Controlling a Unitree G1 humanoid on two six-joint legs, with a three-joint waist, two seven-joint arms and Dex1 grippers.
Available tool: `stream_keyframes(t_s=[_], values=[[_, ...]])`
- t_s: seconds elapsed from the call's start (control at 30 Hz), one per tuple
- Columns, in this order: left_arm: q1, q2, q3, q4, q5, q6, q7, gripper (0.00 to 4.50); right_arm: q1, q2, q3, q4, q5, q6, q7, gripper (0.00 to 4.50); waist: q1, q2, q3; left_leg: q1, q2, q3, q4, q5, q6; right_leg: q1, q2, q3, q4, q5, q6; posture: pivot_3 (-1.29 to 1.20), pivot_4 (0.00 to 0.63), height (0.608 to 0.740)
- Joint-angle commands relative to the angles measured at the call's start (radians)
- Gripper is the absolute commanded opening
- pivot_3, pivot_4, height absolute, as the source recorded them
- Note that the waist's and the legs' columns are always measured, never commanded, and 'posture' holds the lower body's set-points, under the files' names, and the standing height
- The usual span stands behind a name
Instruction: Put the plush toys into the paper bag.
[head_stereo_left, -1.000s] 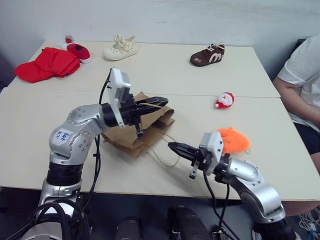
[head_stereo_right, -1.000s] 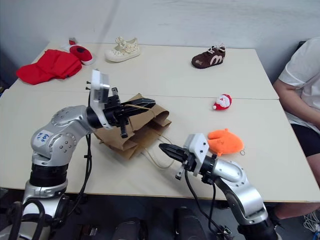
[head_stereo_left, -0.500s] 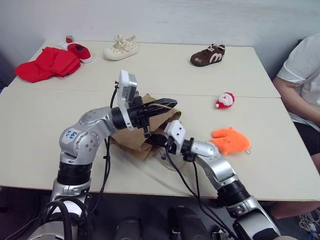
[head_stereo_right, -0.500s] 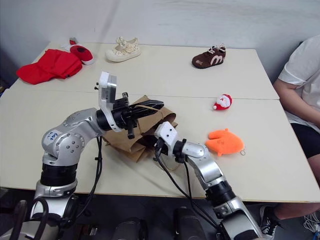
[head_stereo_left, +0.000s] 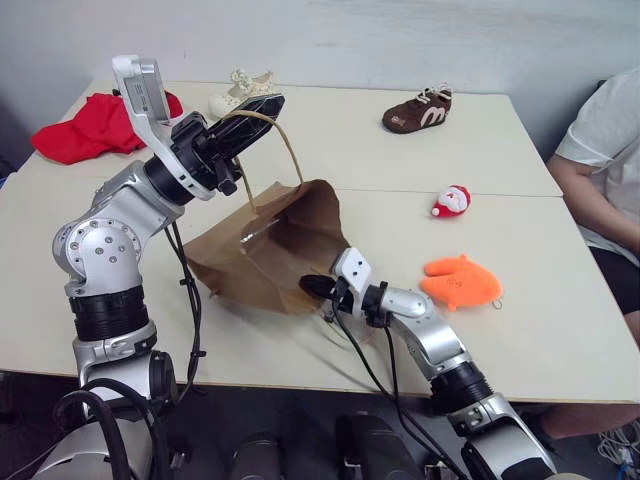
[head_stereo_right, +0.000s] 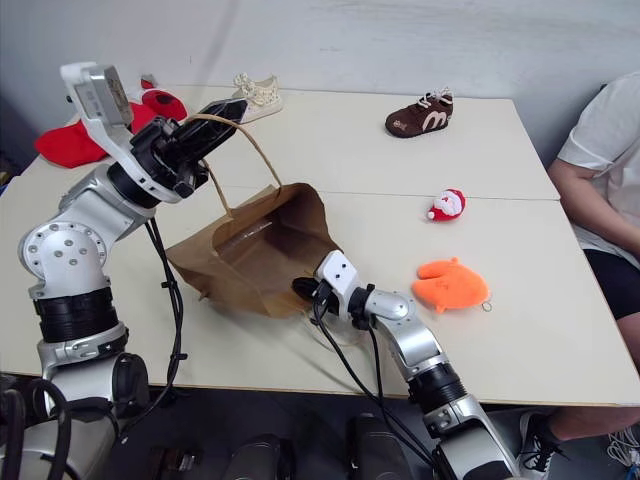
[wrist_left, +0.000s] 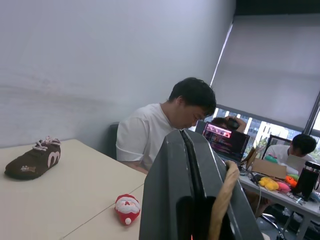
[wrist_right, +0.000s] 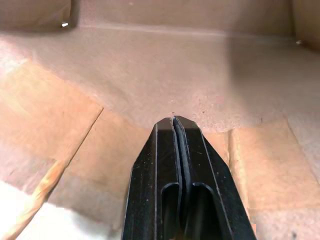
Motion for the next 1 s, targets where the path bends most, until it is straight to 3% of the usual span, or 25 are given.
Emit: stream_keyframes(t_s=[0.03,0.33,0.43,0.6,0.8,0.9,1.0], values=[[-0.012,-0.015,-0.022,-0.008,0.004,-0.016,-0.012,0.00,0.031,-0.005,-0.006,-0.015,-0.002,0.031,0.002,0.04,0.000,0.000,0.000,0.000,0.000,0.000,0.000,0.000,0.000,0.000,0.000,0.000,0.000,0.000,0.000,0.00,0.150,0.740],[0.048,-0.078,-0.131,-0.029,0.054,-0.045,-0.058,0.00,0.036,0.003,-0.027,-0.075,0.048,-0.032,0.068,0.04,-0.002,0.000,0.000,0.000,0.000,0.000,-0.001,0.000,-0.001,0.000,0.001,0.000,0.000,0.000,0.000,0.00,0.150,0.740],[0.041,-0.089,-0.143,-0.016,0.065,-0.053,-0.071,0.00,0.039,-0.028,-0.048,-0.170,0.087,-0.040,0.112,0.59,-0.002,0.001,0.001,-0.001,0.000,0.000,-0.001,0.000,-0.001,-0.001,0.001,0.000,0.000,0.000,0.000,0.00,0.150,0.740],[0.028,-0.080,-0.144,0.006,0.069,-0.047,-0.101,0.00,0.078,-0.068,-0.137,-0.329,0.221,-0.081,0.189,2.36,-0.001,0.001,0.001,-0.001,0.000,0.000,-0.001,0.000,-0.001,-0.001,0.001,0.000,-0.001,0.000,0.000,0.00,0.150,0.740],[0.006,-0.074,-0.159,0.039,0.079,-0.049,-0.155,0.00,0.255,-0.233,-0.348,-0.605,0.423,0.004,0.211,4.47,0.007,0.001,0.001,-0.002,0.000,-0.001,-0.002,-0.001,0.000,-0.001,0.000,0.000,-0.003,0.000,0.000,0.00,0.150,0.740],[0.004,-0.073,-0.160,0.047,0.084,-0.053,-0.167,0.00,0.350,-0.297,-0.458,-0.664,0.431,-0.023,0.188,4.49,0.007,0.001,0.001,-0.002,-0.001,-0.001,-0.002,-0.001,0.000,0.000,0.000,0.000,-0.004,0.000,0.001,0.00,0.150,0.740],[0.004,-0.073,-0.161,0.053,0.091,-0.057,-0.180,0.00,0.572,-0.392,-0.682,-0.599,0.333,-0.166,0.232,4.49,0.011,0.001,0.001,-0.001,-0.001,-0.001,-0.002,-0.001,0.000,0.000,0.001,0.000,-0.004,0.000,0.001,0.00,0.150,0.740]])
